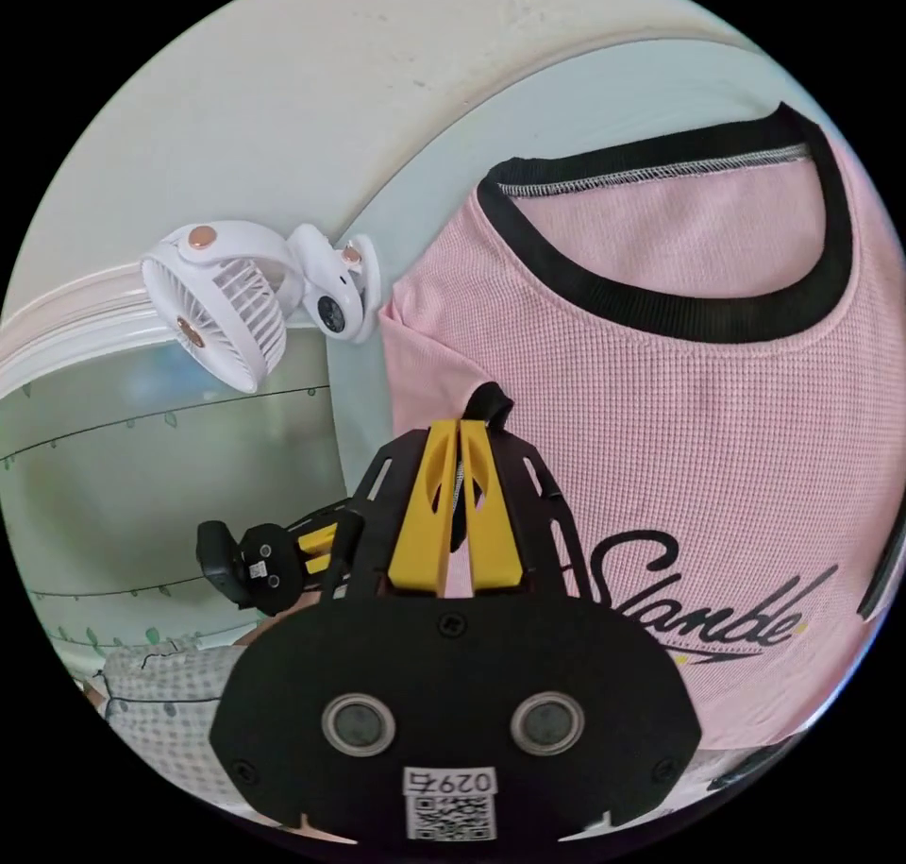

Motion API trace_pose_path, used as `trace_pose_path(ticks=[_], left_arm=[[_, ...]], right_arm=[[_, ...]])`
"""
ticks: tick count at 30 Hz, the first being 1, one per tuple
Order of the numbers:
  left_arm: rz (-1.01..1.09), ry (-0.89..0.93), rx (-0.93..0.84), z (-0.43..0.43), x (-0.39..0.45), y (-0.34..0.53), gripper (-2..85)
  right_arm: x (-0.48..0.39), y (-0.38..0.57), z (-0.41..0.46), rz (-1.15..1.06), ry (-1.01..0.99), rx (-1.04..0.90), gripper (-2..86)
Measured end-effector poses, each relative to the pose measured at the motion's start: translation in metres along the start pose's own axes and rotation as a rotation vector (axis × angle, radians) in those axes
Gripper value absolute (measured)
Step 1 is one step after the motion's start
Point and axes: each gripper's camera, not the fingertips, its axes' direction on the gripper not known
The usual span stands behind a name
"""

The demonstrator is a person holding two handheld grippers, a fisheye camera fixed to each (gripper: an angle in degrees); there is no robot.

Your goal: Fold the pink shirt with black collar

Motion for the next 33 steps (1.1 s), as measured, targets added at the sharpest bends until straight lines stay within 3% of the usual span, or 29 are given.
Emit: trace_pose_path(ticks=[4,9,16,19,24,28,30,33], left_arm=[[0.006,-0.009,0.010,-0.001,0.000,-0.006,5.2],[0.026,0.001,0.012,-0.002,-0.004,-0.012,5.0],[0.031,0.026,0.012,-0.003,-0.010,-0.020,4.8],[0.041,0.020,0.002,-0.004,-0.010,-0.024,4.6],[0.015,0.014,0.003,-0.005,-0.010,-0.027,4.4],[-0.023,0.093,-0.037,-0.004,-0.017,-0.028,1.8],[-0.072,0.145,-0.048,-0.011,-0.025,-0.024,0.0],[-0.171,0.182,0.039,-0.036,-0.036,-0.011,-0.8]], right_arm=[[0.009,0.017,-0.033,0.008,0.062,0.063,0.2],[0.038,0.016,-0.036,0.037,-0.194,-0.005,3.6],[0.004,0.035,0.004,-0.043,-0.113,-0.132,4.2],[-0.010,0.036,0.012,-0.060,0.043,-0.165,0.8],[-0.023,0.055,-0.021,-0.120,0.012,-0.134,-0.2],[-0.012,0.058,-0.030,-0.121,-0.115,-0.221,0.1],[-0.005,0.063,-0.051,-0.111,-0.201,-0.188,0.6],[0.015,0.081,-0.109,-0.044,-0.120,-0.075,2.1]])
